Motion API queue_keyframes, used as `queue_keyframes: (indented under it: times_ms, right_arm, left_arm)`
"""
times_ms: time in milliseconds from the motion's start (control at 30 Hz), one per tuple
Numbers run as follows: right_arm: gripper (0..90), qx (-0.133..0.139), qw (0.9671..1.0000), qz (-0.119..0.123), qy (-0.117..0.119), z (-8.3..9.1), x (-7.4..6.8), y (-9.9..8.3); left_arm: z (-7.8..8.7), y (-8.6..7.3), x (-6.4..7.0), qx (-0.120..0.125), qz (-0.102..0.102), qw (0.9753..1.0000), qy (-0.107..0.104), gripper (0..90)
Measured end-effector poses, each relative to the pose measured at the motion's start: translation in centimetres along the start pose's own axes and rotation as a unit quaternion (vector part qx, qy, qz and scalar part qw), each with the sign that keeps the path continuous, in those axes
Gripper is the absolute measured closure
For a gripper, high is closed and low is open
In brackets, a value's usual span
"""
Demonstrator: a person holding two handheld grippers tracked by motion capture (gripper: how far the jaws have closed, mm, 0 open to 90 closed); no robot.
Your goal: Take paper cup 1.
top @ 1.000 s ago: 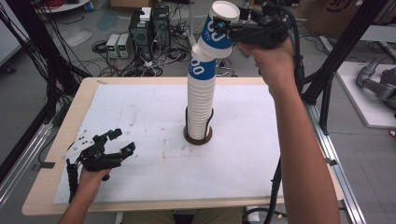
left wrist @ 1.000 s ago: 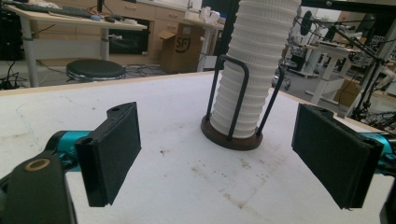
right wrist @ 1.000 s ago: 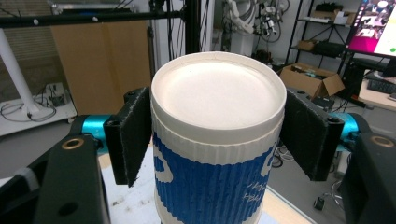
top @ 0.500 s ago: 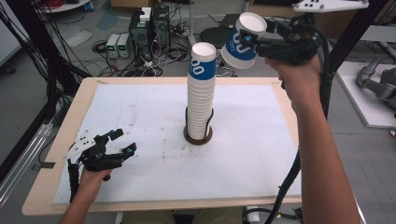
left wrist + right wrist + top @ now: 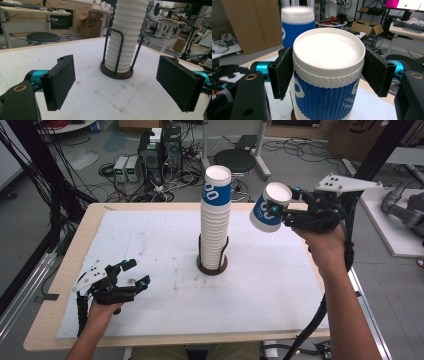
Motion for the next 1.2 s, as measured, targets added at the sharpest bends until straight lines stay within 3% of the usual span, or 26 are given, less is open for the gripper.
queue_keyframes:
  times_ms: [100,267,400,633,1000,1200]
  right_arm:
    - [29.7,-0.001,0.9999,0.0,0.01,-0.6,-0.5,-1.8]
    - [29.7,-0.023,0.9995,0.016,0.012,-1.9,-1.6,-5.1]
    - [29.7,-0.04,0.9989,0.013,0.021,-2.9,-2.3,-7.8]
    - [29.7,-0.043,0.9987,0.009,0.026,-3.6,-3.0,-11.0]
    - [29.6,-0.051,0.9978,0.013,0.039,-5.0,-4.0,-13.4]
    - [29.6,-0.045,0.9982,0.012,0.038,-5.0,-4.1,-13.6]
  left_arm:
    - [-0.1,-0.1,0.2,-0.006,-0.011,0.9999,-0.001,15.4]
    - [-0.1,0.0,0.5,-0.003,-0.011,0.9999,-0.004,15.4]
    - [-0.2,-0.1,0.7,-0.006,-0.016,0.9998,-0.004,15.4]
    - [-0.1,-0.5,0.8,-0.017,-0.027,0.9995,0.004,15.4]
    - [0.5,-0.6,0.5,-0.016,-0.02,0.9996,0.014,15.4]
    - [0.3,-0.8,0.6,-0.021,-0.021,0.9995,0.013,15.4]
Point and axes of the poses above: each handheld gripper's, and its own axes: z roughly backward along the jaws, y roughly out of its top, x roughly to its right, the point moved 7 cm from there along -z, roughly forward along the jaws, and after that the axes turned 7 degrees about -x, right-handed, at the moved point
